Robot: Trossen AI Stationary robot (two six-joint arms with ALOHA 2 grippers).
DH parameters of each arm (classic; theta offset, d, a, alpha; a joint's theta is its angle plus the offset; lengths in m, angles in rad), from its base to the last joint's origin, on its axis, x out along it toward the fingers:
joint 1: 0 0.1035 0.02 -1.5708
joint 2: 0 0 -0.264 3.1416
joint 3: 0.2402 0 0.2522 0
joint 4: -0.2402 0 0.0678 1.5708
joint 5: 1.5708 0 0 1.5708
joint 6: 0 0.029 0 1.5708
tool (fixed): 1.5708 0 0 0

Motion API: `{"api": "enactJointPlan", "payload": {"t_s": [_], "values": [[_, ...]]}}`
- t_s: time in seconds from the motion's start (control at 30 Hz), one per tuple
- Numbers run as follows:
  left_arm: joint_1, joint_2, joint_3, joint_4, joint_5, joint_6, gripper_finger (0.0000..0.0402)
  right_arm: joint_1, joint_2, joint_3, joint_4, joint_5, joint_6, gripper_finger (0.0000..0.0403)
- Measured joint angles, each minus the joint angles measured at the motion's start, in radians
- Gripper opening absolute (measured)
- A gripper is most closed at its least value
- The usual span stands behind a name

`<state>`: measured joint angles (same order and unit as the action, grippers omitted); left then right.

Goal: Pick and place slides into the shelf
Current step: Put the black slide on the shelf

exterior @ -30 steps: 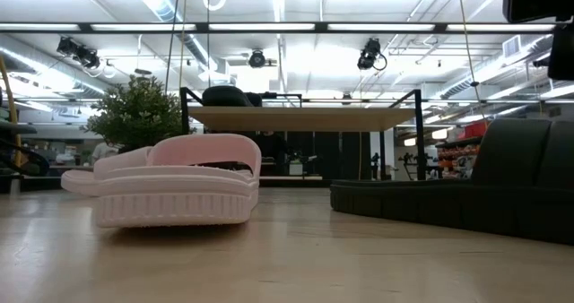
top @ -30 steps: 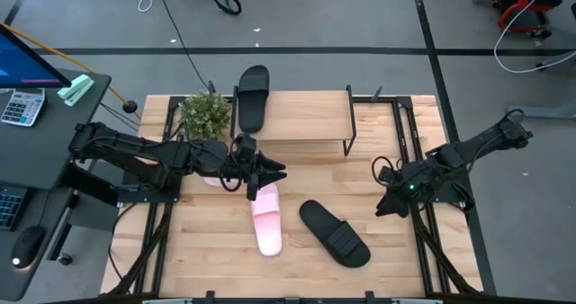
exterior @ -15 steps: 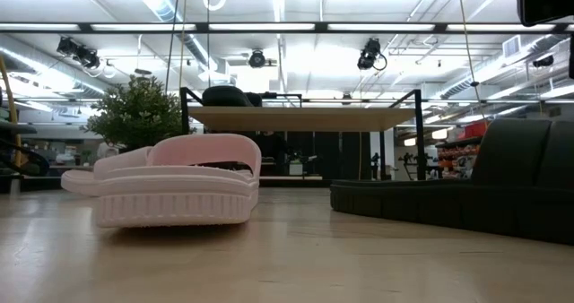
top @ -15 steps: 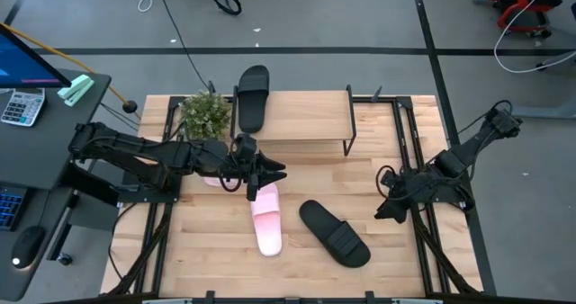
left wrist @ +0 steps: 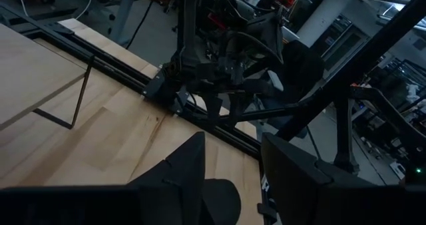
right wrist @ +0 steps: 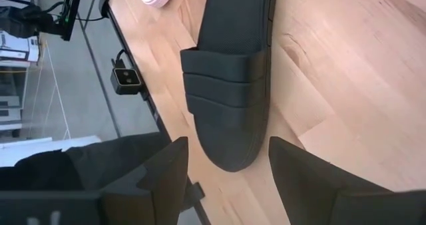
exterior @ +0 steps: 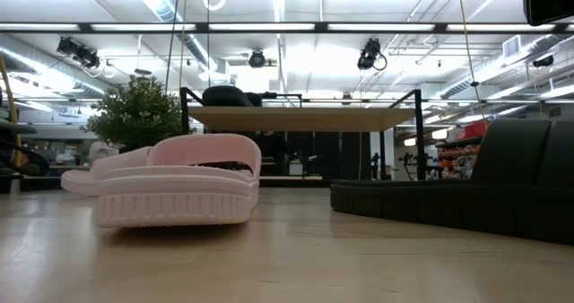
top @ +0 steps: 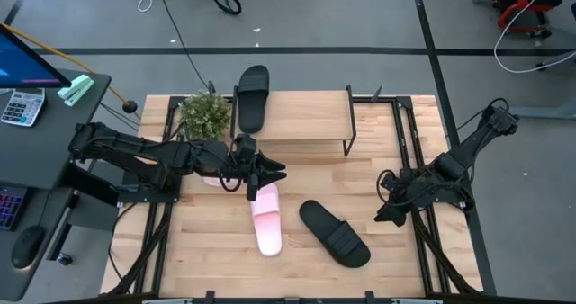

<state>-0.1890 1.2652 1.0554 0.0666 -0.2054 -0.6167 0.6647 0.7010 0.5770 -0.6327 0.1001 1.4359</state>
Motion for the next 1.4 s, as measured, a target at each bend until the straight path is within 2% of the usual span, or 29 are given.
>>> {"api": "enactJointPlan", "payload": {"t_s": [0.6,0.9,1.27,1.4], "values": [[0.0,0.0,0.0,0.0,0.0,0.0,0.015,0.001,0.0,0.0,0.001,-0.004,0.0,0.0215],[0.0,0.0,0.0,0.0,0.0,0.0,0.0154,0.055,0.013,0.0,0.009,0.015,0.061,0.0215],[0.0,0.0,0.0,0.0,0.0,0.001,0.0152,0.098,0.092,0.0,0.074,0.033,0.105,0.0215],[0.0,0.0,0.0,0.0,0.0,0.004,0.0152,0.085,0.14,0.0,0.115,0.034,0.045,0.0215]]}}
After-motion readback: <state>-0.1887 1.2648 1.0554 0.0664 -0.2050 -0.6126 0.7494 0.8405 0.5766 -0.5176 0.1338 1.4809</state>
